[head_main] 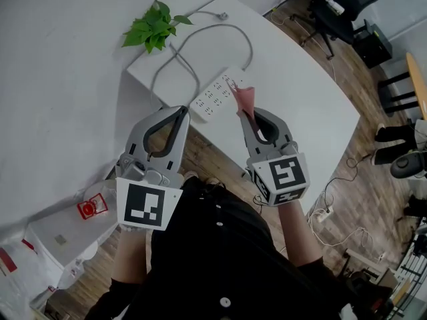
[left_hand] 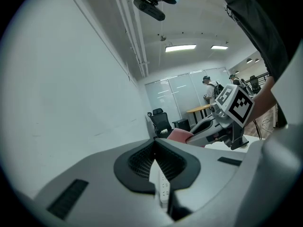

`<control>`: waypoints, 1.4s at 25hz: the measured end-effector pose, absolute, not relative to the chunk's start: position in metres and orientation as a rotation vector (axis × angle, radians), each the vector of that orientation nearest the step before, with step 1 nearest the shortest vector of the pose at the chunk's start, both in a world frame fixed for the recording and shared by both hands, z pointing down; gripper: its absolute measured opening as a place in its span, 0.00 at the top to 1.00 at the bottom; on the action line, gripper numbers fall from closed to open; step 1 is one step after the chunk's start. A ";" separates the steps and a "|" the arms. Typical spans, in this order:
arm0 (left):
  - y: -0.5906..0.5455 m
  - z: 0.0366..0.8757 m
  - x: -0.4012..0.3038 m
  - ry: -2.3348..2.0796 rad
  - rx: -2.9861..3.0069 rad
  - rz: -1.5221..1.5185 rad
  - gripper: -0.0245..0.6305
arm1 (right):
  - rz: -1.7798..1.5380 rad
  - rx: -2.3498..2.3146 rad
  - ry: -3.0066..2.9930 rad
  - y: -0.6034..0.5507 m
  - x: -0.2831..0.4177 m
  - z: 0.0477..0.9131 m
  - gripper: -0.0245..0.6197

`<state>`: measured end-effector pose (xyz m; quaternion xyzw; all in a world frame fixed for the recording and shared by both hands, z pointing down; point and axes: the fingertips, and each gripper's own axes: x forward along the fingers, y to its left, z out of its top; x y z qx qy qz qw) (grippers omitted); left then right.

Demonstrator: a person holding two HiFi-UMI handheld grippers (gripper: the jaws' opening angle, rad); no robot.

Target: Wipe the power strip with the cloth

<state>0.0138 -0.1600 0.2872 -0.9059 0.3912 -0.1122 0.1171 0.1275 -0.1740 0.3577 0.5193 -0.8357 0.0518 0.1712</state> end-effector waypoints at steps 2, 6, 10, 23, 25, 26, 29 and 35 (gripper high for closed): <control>-0.160 0.287 0.016 1.139 -2.657 -0.325 0.94 | 0.148 1.472 -2.380 -0.173 0.126 0.356 0.89; -0.162 0.287 0.018 1.131 -2.662 -0.326 0.94 | 0.139 1.471 -2.387 -0.172 0.128 0.354 0.89; -0.163 0.288 0.018 1.130 -2.662 -0.323 0.94 | 0.132 1.472 -2.386 -0.173 0.128 0.353 0.89; -0.167 0.288 0.020 1.124 -2.663 -0.321 0.94 | 0.085 1.448 -2.374 -0.172 0.123 0.351 0.89; -0.167 0.289 0.019 1.125 -2.663 -0.326 0.94 | 0.075 1.440 -2.370 -0.172 0.121 0.351 0.89; -0.167 0.290 0.019 1.125 -2.664 -0.328 0.94 | 0.076 1.437 -2.372 -0.172 0.121 0.351 0.89; -0.168 0.291 0.019 1.132 -2.666 -0.332 0.94 | 0.079 1.430 -2.376 -0.171 0.120 0.351 0.89; -0.169 0.291 0.018 1.128 -2.663 -0.330 0.94 | 0.081 1.413 -2.381 -0.171 0.117 0.354 0.89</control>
